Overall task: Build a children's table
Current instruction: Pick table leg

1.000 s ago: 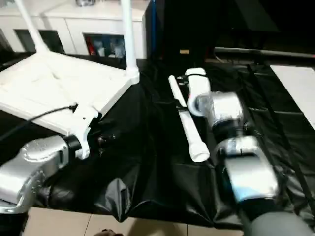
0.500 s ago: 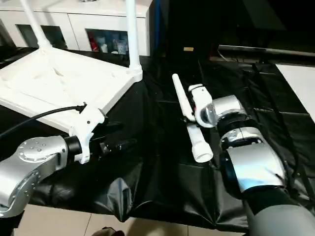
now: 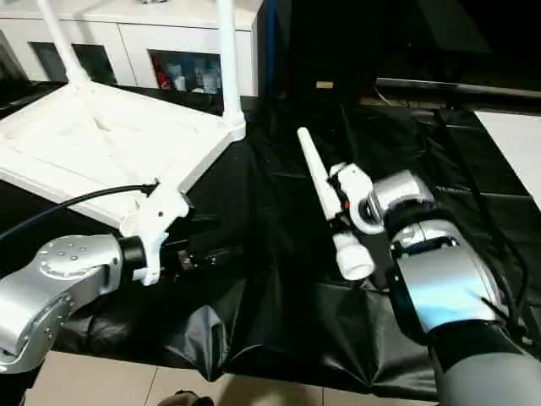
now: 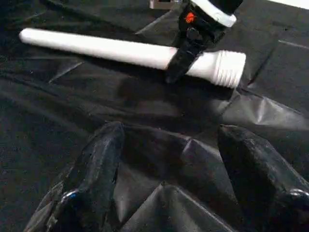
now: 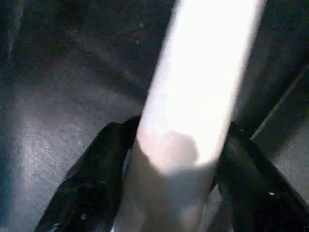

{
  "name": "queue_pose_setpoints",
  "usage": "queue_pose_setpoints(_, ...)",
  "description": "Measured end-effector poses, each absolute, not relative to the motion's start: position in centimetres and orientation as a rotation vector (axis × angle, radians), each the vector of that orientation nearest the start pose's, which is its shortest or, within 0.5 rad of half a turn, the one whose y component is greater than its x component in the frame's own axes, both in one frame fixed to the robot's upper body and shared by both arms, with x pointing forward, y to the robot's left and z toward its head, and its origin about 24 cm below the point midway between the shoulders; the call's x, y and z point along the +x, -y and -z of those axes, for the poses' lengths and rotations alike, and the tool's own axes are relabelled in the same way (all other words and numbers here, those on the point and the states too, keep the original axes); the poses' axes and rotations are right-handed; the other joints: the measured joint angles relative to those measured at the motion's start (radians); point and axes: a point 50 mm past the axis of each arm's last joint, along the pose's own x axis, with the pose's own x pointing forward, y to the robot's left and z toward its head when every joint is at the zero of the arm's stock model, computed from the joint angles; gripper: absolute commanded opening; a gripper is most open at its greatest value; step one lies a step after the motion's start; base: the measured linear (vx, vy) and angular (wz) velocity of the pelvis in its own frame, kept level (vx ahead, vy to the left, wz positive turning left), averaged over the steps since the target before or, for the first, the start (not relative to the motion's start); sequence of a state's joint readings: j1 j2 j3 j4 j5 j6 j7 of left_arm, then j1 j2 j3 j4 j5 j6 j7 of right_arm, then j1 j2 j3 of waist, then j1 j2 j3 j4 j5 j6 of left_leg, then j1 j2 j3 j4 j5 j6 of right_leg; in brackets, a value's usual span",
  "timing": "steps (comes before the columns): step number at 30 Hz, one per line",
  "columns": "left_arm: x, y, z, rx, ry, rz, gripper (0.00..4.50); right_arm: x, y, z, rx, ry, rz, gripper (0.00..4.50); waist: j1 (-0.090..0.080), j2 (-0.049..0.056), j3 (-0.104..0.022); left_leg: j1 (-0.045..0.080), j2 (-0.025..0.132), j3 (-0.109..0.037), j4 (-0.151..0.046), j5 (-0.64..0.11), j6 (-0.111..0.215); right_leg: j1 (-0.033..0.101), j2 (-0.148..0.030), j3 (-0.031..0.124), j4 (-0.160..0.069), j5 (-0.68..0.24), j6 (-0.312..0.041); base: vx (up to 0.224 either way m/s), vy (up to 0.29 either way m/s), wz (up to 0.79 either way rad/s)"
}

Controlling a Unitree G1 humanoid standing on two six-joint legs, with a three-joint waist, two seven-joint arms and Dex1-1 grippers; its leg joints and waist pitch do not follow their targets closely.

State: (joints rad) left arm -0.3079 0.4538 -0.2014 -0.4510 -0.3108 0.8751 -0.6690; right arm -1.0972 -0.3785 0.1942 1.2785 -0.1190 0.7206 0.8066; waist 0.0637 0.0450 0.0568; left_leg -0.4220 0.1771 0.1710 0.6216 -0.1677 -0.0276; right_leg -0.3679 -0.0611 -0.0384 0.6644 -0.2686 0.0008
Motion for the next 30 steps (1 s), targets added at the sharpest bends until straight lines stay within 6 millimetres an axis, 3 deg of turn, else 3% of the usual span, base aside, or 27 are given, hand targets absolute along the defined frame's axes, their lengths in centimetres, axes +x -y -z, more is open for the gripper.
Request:
queue_pose_setpoints(6,25.4,-11.3,-12.6,0.211,-0.302,0.958,3.53,36.6,20.8,-7.5,-0.165,-1.054,-0.471,2.06,0.002,-0.001,-0.001,0.0,0.0,0.0,0.0,0.0,0.0,0.0,0.0,0.0,0.0,0.0,0.0,0.0,0.0,0.0)
queue_pose_setpoints(11,26.4,-11.1,-13.2,0.183,-0.229,0.879,3.53,36.3,21.5,-7.3,-0.053,-1.027,-0.461,1.85,0.009,-0.011,0.0,0.0,0.001,0.001,0.0,0.001,0.002,0.0,0.0,-0.001,0.001,0.0,0.0,0.0,0.0,0.0)
queue_pose_setpoints(14,27.5,-11.3,-13.8,0.098,-0.193,0.806,3.86,36.2,21.9,-7.8,0.071,-0.964,-0.495,1.83,0.017,-0.018,0.004,0.0,0.001,0.003,0.001,0.002,0.003,0.0,0.0,0.0,0.001,0.001,0.0,0.0,0.0,0.0)
queue_pose_setpoints(17,28.0,-10.8,-14.7,-0.027,-0.146,0.802,4.12,36.4,21.7,-9.6,0.159,-0.809,-0.582,1.82,0.027,-0.025,0.006,0.0,0.002,0.004,0.001,0.004,0.007,0.0,0.0,0.001,0.0,0.002,0.001,0.0,0.0,0.0)
queue_pose_setpoints(21,28.4,-9.2,-16.3,-0.211,-0.07,0.863,4.4,34.6,20.5,-12.1,0.244,-0.466,-0.755,1.82,0.052,-0.029,0.005,0.0,0.003,0.004,0.001,0.004,0.009,0.0,0.0,0.0,-0.001,0.002,0.002,0.0,0.0,0.0)
queue_pose_setpoints(22,28.5,-9.1,-16.6,-0.228,-0.059,0.872,4.4,34.3,20.0,-12.4,0.257,-0.428,-0.79,1.82,0.052,-0.028,0.005,0.0,0.003,0.004,0.001,0.004,0.009,0.0,0.0,0.001,-0.001,0.003,0.002,0.0,0.0,0.0)
queue_pose_setpoints(24,28.6,-8.4,-17.3,-0.303,-0.037,0.916,4.5,32.3,19.5,-13.1,0.311,-0.313,-0.857,1.81,0.063,-0.028,0.005,0.0,0.003,0.004,0.001,0.004,0.008,0.0,0.0,0.0,-0.002,0.003,0.003,0.0,0.0,0.0)
queue_pose_setpoints(30,29.1,-7.5,-19.8,-0.478,-0.024,1.049,4.5,28.3,16.4,-12.7,0.401,-0.237,-1.039,1.81,0.052,-0.009,0.006,0.002,0.002,0.004,0.001,0.003,0.005,0.002,-0.001,0.001,-0.003,0.008,0.004,0.0,0.0,0.0)
